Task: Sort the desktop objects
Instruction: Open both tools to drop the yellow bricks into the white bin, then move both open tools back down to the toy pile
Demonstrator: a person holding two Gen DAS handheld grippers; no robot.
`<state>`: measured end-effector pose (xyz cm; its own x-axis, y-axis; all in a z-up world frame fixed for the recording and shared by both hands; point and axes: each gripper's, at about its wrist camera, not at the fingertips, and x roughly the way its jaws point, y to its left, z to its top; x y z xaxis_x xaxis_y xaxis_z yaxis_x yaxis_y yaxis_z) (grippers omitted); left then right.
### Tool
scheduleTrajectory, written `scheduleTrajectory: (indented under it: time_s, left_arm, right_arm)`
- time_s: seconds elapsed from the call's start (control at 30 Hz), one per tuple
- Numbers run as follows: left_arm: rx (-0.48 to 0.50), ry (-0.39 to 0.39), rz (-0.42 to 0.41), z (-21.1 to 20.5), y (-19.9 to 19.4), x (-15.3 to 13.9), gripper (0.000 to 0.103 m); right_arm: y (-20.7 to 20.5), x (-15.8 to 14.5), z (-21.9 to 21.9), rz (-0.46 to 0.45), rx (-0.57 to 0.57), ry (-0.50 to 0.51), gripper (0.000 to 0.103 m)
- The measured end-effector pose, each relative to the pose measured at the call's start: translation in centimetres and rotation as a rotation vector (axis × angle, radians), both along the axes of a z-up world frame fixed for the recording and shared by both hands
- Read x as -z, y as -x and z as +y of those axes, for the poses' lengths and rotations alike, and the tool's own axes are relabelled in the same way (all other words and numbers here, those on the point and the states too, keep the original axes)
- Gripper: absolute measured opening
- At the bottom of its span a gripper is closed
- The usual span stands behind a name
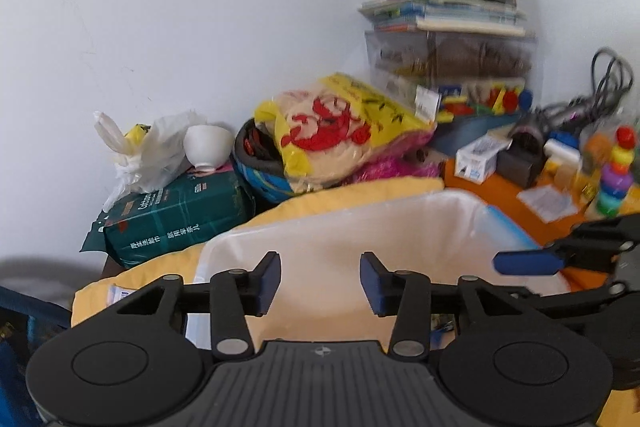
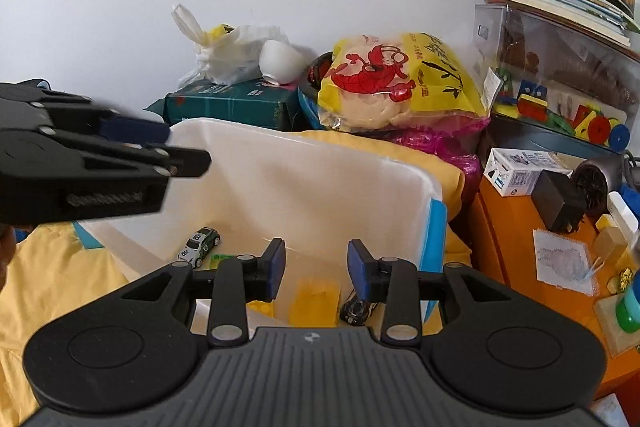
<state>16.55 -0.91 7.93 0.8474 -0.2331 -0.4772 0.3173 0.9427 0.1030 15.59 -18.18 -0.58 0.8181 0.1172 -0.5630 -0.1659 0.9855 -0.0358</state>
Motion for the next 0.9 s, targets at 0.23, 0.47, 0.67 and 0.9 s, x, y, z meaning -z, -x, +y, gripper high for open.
scheduleTrajectory:
  time_s: [0.23,0.47,0.67,0.9]
  left_arm:
    - [0.009,0.104,-0.063,2.4,5.8,-1.6,0.060]
    - [-0.015,0.124,0.040,5.0,11.5,2.7,0.067]
    - [-0.008,0.056,0.204,4.8,14.2,8.9,0.067]
    - [0.031,-0.029,0.273,3.2,15.3,12.6,0.066]
  right_arm:
    - [2.6,-1.3,-0.2,-0.054,-0.013,-0.040,0.039]
    - [8.1,-1.4,-0.4,-0.075,-0.090,-0.064,0.045]
    - [11.1,3.0,0.0,0.080,-0.152,-0.055,0.043]
    - [12.6,7.6,1.6,0.223,-0.191,-0.020,0.036]
